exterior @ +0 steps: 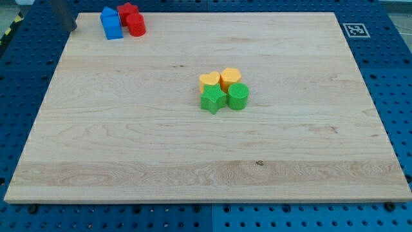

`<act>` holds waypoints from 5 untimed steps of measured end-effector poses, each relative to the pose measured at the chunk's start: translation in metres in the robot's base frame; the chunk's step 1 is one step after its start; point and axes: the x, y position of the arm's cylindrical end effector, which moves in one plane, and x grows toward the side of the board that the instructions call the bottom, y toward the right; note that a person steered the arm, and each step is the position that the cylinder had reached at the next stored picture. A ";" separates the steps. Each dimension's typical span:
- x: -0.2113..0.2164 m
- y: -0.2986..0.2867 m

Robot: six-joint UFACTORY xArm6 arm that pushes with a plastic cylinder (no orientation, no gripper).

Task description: Locate your arm at the top left corner of the board

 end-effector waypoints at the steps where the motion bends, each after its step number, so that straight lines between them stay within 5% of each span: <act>1: -0.038 0.000; 5: -0.046 0.013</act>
